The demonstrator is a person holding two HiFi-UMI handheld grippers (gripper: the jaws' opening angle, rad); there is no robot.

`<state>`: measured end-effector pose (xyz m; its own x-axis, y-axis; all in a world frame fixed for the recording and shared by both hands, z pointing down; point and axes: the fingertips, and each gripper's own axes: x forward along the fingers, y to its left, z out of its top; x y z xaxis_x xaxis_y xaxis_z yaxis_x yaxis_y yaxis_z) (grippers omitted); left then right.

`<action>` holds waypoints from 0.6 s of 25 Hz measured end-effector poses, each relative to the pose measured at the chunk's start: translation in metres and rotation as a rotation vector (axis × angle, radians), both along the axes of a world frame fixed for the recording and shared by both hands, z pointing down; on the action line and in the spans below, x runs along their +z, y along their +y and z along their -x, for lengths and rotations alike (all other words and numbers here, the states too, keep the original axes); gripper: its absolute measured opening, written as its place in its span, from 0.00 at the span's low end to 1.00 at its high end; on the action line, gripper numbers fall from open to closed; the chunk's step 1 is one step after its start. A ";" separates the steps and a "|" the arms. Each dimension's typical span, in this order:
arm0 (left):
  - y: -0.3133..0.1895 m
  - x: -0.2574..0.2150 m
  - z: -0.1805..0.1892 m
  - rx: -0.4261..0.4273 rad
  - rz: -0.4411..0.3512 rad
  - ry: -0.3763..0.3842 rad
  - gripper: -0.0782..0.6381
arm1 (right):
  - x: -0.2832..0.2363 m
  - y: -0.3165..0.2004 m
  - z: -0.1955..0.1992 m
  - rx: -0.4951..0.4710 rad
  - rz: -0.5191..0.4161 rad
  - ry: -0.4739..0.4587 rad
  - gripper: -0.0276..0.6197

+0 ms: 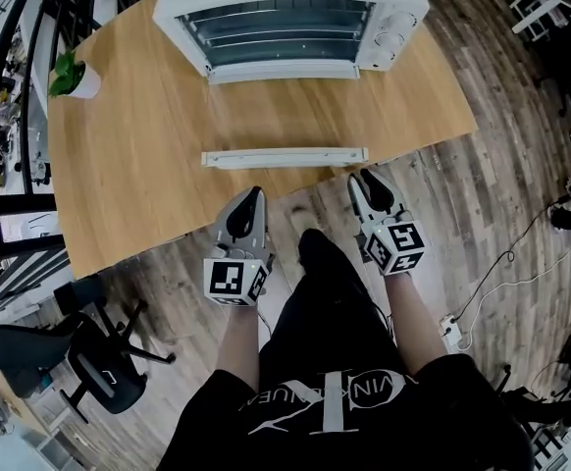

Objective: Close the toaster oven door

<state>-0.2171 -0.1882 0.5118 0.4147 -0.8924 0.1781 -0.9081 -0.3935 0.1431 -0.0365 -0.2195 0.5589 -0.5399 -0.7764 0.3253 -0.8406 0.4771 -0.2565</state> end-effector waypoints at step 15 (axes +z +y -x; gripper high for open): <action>-0.013 0.012 -0.001 0.005 0.021 -0.001 0.12 | 0.012 -0.020 0.005 0.038 0.001 0.010 0.15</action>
